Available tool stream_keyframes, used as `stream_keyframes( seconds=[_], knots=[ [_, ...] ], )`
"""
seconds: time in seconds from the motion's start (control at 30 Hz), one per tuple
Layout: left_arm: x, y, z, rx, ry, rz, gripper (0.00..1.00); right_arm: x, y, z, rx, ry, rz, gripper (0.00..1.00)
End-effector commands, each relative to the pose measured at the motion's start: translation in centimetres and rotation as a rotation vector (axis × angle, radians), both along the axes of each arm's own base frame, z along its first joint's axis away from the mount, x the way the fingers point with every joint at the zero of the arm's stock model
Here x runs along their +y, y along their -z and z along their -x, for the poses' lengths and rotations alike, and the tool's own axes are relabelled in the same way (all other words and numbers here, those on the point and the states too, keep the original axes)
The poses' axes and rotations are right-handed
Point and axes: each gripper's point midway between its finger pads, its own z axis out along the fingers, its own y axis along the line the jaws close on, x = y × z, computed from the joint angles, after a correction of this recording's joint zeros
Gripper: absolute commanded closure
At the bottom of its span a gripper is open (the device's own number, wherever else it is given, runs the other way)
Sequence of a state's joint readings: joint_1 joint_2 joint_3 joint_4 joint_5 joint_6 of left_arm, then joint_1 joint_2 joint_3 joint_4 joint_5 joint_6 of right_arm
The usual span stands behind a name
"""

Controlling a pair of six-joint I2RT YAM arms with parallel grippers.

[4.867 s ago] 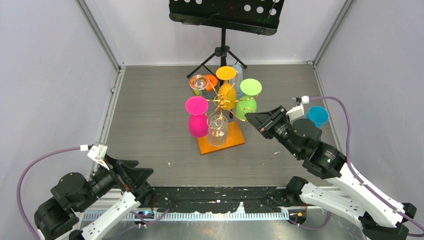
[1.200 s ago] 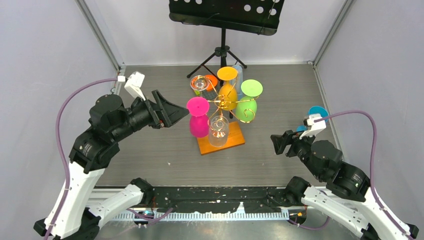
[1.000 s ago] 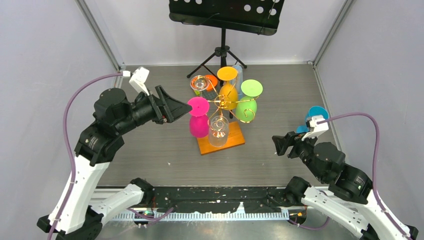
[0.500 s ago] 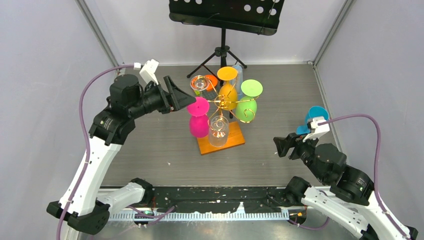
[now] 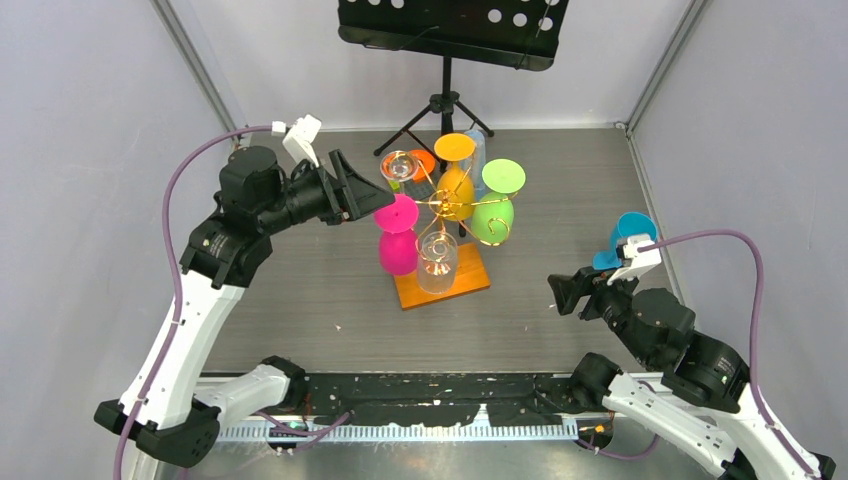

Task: Take the wine glass off the wine glass rack
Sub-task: Pick up the wine glass from the wine rack.

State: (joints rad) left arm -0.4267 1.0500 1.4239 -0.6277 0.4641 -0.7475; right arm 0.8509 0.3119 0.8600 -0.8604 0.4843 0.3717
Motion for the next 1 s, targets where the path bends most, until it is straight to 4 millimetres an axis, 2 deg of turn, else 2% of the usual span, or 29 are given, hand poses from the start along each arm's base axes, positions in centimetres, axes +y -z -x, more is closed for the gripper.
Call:
stream_keyframes(
  seconds=[0.0, 0.3, 0.97],
  knots=[
    [-0.1, -1.3, -0.1, -0.064, 0.013, 0.013, 0.39, -0.3, -1.8, 0.1, -0.038, 0.006, -0.039, 0.28],
    [1.2, -0.6, -0.8, -0.068, -0.057, -0.057, 0.4, -0.4, -1.7, 0.2, -0.035, 0.01, -0.044, 0.28],
    [0.1, 0.6, -0.6, -0.033, 0.003, -0.038, 0.43, -0.3, -1.4, 0.2, -0.025, 0.01, -0.047, 0.28]
  ],
)
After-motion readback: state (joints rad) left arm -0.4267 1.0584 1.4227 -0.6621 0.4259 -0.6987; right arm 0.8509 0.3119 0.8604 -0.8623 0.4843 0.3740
